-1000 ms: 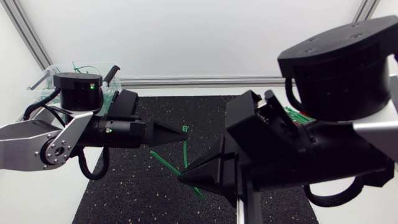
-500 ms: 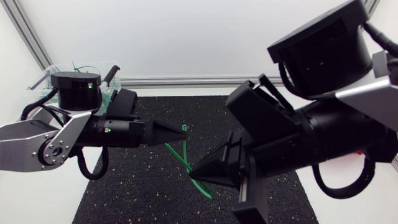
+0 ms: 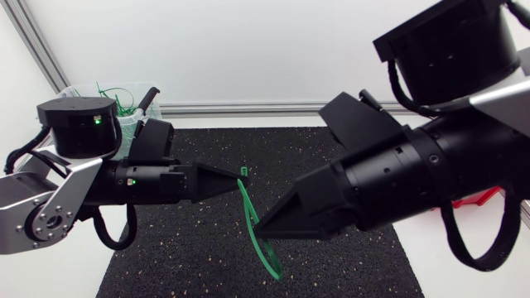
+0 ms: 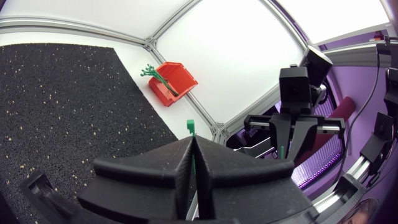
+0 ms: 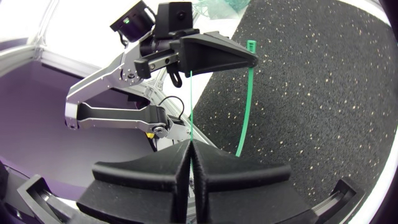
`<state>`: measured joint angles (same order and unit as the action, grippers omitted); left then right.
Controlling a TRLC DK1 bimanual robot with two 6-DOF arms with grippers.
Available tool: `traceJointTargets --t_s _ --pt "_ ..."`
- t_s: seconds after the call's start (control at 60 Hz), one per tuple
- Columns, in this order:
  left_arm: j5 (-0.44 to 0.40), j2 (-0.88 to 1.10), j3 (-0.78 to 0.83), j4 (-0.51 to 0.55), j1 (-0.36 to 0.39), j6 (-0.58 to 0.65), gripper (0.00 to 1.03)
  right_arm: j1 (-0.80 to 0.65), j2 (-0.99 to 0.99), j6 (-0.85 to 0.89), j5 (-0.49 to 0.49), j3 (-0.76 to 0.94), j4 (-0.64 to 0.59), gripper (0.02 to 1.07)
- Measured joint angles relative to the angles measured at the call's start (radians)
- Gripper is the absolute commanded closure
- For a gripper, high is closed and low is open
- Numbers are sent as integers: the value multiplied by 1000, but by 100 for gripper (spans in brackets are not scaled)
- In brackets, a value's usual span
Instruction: Take a green cable tie from the red box, thread the tail through the head to close it, then place it in the transparent bin on the left.
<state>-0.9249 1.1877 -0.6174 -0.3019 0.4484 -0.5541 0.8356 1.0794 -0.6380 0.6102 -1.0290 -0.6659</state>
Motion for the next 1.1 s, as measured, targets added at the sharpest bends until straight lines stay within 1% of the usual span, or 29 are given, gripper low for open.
traceJointTargets --t_s 0.15,0.35,0.483,0.667,0.9,1.1 --pt "28 -111 24 -11 23 -44 99 1 0 -121 51 -29 -1 101" --pt "93 -232 69 -22 56 -76 99 3 30 -231 116 -102 3 101" --pt "121 -274 101 -35 57 -83 99 1 61 -299 172 -134 3 101" --pt "166 -332 135 -44 57 -114 99 0 98 -367 199 -179 -1 101" --pt "208 -366 142 -91 57 -151 99 -39 168 -427 262 -264 -64 101" --pt "259 -370 166 -123 71 -154 99 -79 188 -490 331 -293 -78 101"
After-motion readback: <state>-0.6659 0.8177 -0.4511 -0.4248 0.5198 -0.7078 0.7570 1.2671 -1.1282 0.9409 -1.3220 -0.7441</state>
